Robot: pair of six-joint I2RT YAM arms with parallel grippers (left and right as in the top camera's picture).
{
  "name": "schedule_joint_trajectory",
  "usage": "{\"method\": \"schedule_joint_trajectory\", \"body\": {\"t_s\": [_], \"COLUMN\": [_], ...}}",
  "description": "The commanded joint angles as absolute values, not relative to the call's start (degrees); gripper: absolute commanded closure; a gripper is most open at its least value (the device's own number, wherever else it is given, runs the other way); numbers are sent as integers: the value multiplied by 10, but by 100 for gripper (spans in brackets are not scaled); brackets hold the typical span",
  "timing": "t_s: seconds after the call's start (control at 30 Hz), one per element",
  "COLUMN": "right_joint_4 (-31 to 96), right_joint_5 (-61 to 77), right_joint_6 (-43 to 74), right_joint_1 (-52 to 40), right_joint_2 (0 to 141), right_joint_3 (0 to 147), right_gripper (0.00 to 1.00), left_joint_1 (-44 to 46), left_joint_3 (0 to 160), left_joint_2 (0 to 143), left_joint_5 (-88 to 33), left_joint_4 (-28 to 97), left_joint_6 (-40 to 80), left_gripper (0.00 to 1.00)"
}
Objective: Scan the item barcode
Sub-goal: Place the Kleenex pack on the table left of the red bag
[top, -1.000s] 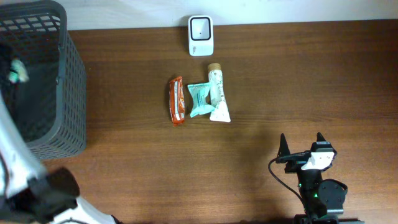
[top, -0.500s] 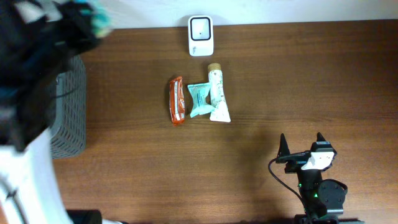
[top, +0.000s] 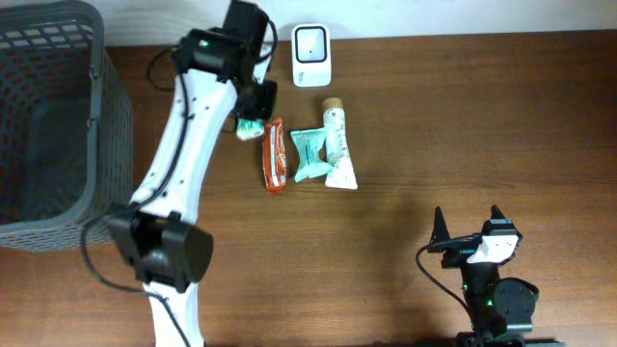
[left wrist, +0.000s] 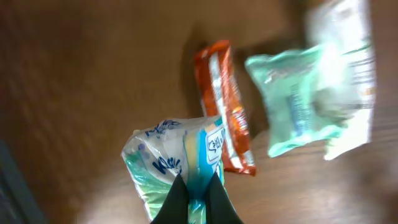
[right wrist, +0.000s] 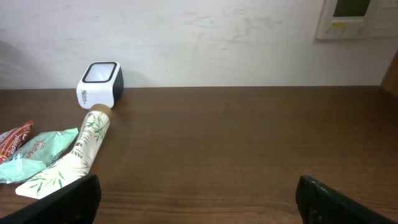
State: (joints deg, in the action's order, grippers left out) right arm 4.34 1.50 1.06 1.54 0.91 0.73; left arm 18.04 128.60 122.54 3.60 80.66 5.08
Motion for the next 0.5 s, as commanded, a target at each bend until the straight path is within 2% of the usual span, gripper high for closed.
{"method": "schedule_joint_trajectory", "body": {"t_s": [0.0,0.17,0.2,0.3,0.33,0.47], "right_joint_4": [45,45,45,45,45,45], "right_joint_5": [12,12,12,12,12,12], "right_joint_6": [9,9,9,9,9,9], "right_joint_1": [11,11,11,11,11,11], "right_joint_2": [5,5,5,5,5,5], "right_joint_3": [3,3,3,3,3,3], "right_gripper": [1,1,1,1,1,1], "left_joint_1": [181,181,181,180,178,161], "left_joint_3": [1235,1171,1170,1186,1206,1370], "left_joint_2": [1279,1317,1317,1317,1316,1315], "left_joint_5": [60,57,57,59,58,58], "left_joint_4": [808,782,782,785,798,894], "left_joint_6": [107,113,113,113,113,113], "left_gripper": [100,100,93,19,1,1]}}
